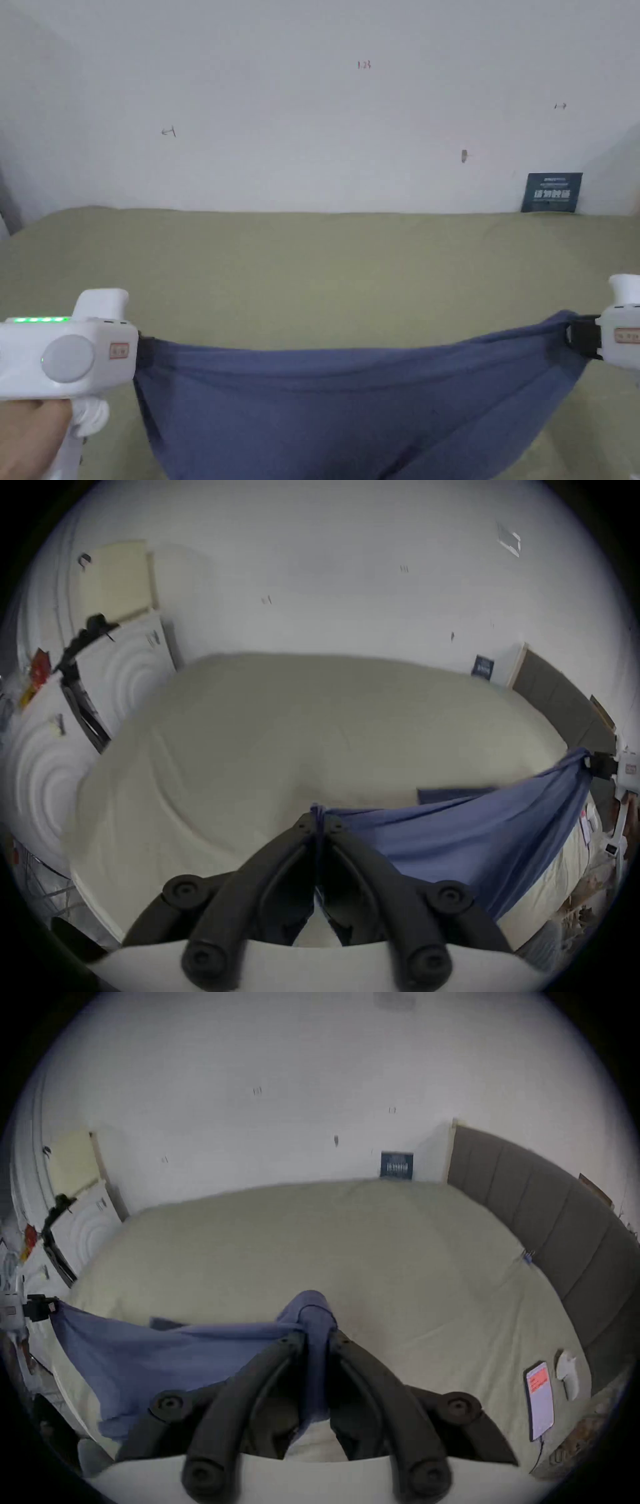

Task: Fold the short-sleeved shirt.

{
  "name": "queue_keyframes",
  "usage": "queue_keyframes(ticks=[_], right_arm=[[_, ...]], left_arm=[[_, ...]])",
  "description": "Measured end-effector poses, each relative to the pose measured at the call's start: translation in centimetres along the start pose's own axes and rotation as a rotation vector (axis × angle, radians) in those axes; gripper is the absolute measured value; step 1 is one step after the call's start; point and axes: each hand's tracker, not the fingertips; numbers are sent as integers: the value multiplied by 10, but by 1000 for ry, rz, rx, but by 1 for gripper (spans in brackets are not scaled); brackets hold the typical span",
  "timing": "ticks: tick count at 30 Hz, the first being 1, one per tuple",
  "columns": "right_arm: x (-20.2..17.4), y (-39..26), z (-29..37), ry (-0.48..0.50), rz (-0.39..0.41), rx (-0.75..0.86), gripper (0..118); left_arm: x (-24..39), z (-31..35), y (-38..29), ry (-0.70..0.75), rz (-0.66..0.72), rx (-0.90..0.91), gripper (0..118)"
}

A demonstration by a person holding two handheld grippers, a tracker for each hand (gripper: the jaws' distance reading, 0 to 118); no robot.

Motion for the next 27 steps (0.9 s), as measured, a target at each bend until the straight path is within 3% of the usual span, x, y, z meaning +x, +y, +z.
queue_keyframes(ticks=[10,11,14,15,17,21,27], right_arm=[[-40,88,79,-45,65,203,13],[-23,59,62,-61,55,226,13],[-23,90,57,-74,47,252,13],[-41,148,75,-90,45,263,13],[-45,168,77,-110,49,279,13],[-43,228,46,-132,32,309,13],[-45,229,-24,-180,26,298,13]], left_arm=[[0,75,101,126,-53,206,2],[4,77,113,141,-63,221,2],[15,79,148,160,-52,270,2],[20,77,161,172,-54,284,2],[27,71,184,192,-64,308,2],[44,51,228,236,-87,332,2],[61,-19,245,279,-74,322,2]])
